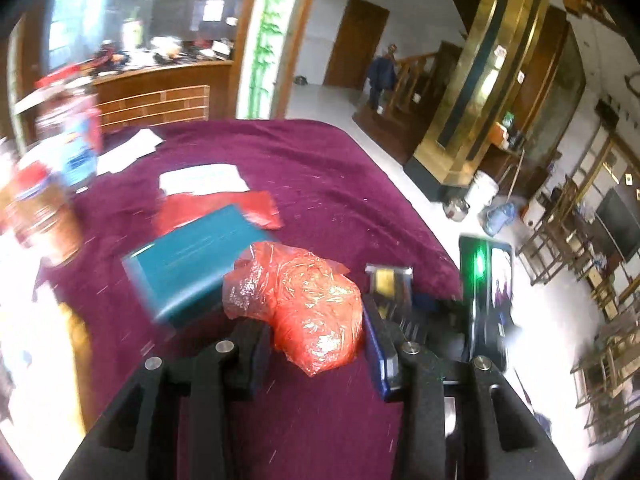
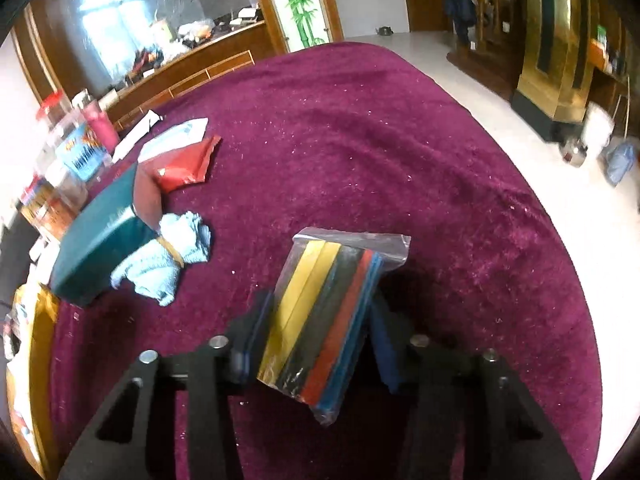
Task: Organize soft objects
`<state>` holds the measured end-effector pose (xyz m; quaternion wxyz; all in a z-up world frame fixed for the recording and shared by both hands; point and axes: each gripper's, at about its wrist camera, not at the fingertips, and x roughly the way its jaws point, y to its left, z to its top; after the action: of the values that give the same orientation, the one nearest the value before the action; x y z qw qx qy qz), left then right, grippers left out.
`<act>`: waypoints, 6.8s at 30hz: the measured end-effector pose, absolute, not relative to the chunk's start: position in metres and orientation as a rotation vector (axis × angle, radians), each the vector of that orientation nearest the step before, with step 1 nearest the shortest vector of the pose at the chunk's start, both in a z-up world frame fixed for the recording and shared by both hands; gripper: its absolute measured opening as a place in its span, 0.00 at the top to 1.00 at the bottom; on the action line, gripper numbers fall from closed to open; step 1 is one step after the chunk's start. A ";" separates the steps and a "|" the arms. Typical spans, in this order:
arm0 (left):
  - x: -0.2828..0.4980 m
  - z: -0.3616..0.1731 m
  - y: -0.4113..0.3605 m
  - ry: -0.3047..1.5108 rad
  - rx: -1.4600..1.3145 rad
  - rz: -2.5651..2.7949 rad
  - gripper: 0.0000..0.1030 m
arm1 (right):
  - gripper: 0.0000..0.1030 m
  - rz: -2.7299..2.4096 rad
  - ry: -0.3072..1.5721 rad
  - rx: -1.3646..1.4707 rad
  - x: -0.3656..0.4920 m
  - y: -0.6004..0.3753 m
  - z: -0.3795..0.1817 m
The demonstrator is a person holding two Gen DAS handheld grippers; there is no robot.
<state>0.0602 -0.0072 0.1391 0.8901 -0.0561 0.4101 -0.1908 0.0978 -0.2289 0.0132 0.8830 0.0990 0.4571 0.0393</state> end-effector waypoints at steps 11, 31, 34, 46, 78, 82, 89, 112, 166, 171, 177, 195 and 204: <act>-0.097 0.148 0.166 0.791 -0.311 -0.180 0.58 | 0.66 0.172 0.847 0.485 0.071 -0.262 0.025; -0.175 0.055 0.304 0.862 -0.396 0.148 0.53 | 0.65 0.663 0.893 0.207 -0.058 -0.037 0.111; -0.175 0.044 0.309 0.896 -0.345 0.196 0.39 | 0.65 0.721 0.917 0.145 -0.069 0.004 0.106; -0.209 0.060 0.323 0.768 -0.435 0.191 0.28 | 0.65 0.833 1.004 0.011 -0.081 0.099 0.082; -0.230 0.068 0.327 0.700 -0.316 0.352 0.11 | 0.45 0.782 0.987 -0.207 -0.058 0.222 0.051; -0.227 0.070 0.323 0.703 -0.302 0.359 0.11 | 0.39 0.791 0.970 -0.172 -0.062 0.206 0.061; -0.222 0.072 0.309 0.725 -0.268 0.360 0.11 | 0.37 0.793 0.973 -0.132 -0.067 0.184 0.065; -0.215 0.078 0.247 0.786 -0.144 0.350 0.05 | 0.30 0.726 0.966 -0.024 -0.089 0.079 0.060; 0.035 0.046 0.374 0.913 -0.538 0.143 0.01 | 0.17 0.509 1.005 0.172 -0.073 -0.068 0.010; 0.010 0.074 0.383 0.797 -0.602 0.088 0.01 | 0.16 0.514 1.007 0.169 -0.073 -0.068 0.010; 0.029 0.053 0.339 0.919 -0.479 0.047 0.01 | 0.15 0.513 1.006 0.173 -0.072 -0.068 0.010; -0.028 0.105 0.273 0.706 -0.219 0.151 0.01 | 0.15 0.494 0.991 0.169 -0.074 -0.070 0.011; -0.163 0.178 0.216 0.281 0.031 0.290 0.01 | 0.07 0.401 0.615 0.046 -0.147 -0.053 0.087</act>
<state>-0.1627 0.2161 0.1783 0.9796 0.0155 0.1395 0.1440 -0.1468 -0.0535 0.0869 0.9331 0.0225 0.3005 0.1961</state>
